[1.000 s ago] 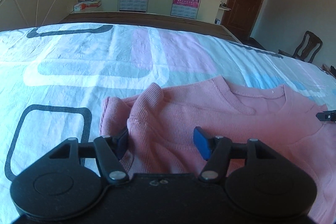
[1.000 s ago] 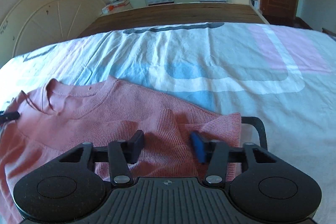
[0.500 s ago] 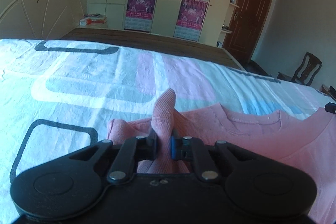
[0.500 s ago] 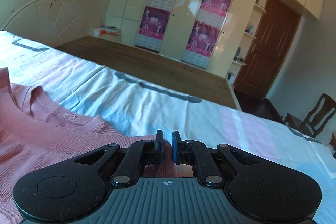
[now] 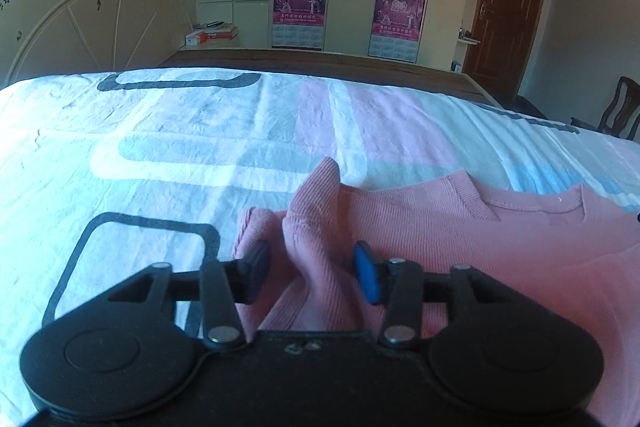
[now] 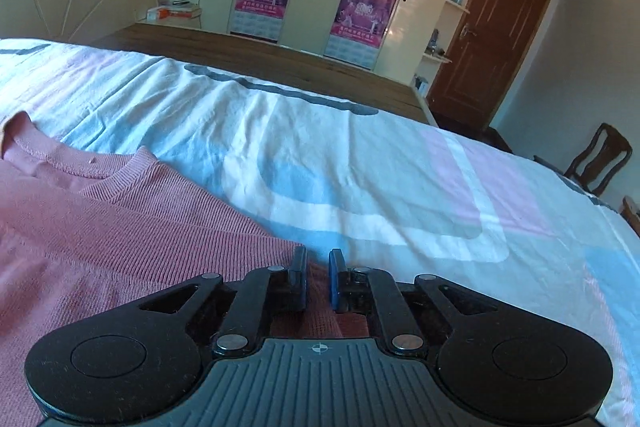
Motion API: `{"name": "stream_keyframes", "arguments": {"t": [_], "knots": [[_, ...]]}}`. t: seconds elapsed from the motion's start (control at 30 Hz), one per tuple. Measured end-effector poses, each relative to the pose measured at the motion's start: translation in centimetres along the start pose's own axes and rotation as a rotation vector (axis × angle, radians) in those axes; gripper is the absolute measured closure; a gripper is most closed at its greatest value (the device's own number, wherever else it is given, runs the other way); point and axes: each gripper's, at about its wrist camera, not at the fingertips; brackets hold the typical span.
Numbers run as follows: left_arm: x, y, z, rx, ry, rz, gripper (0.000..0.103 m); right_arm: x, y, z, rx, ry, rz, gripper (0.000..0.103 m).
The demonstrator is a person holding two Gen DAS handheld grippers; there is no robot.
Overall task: Fold small clothes
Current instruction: 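Lay the hem down near the collar and open both tools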
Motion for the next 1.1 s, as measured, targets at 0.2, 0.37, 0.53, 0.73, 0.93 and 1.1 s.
{"name": "stream_keyframes", "arguments": {"t": [0.2, 0.37, 0.53, 0.73, 0.93, 1.1], "knots": [[-3.3, -2.9, 4.1, -0.029, -0.002, -0.009, 0.031, 0.3, -0.4, 5.9, 0.057, 0.115, -0.107, 0.054], [-4.5, -5.1, 4.5, -0.081, -0.020, 0.011, 0.057, -2.4, -2.2, 8.4, 0.061, 0.176, -0.105, 0.049], [-4.6, -5.6, 6.2, -0.033, -0.027, 0.050, 0.094, -3.3, -4.0, 6.7, 0.000, 0.125, -0.099, 0.049], [-7.1, -7.5, 7.3, -0.057, 0.001, 0.130, 0.097, -1.7, -4.8, 5.8, -0.023, 0.075, -0.146, 0.049], [-6.9, -7.8, 8.6, -0.063, -0.017, 0.125, 0.103, -2.7, -4.3, 8.1, 0.013, 0.130, -0.184, 0.049], [-6.8, -7.0, 10.4, -0.036, -0.001, 0.159, 0.086, -3.9, -4.1, 10.6, 0.053, 0.178, -0.220, 0.049]]}}
Point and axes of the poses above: each gripper's, at about its wrist camera, not at the fingertips, and z roughly against the way its jaws point, x to its right, y to its top, and after that the axes turned 11 degrees about y, right-handed
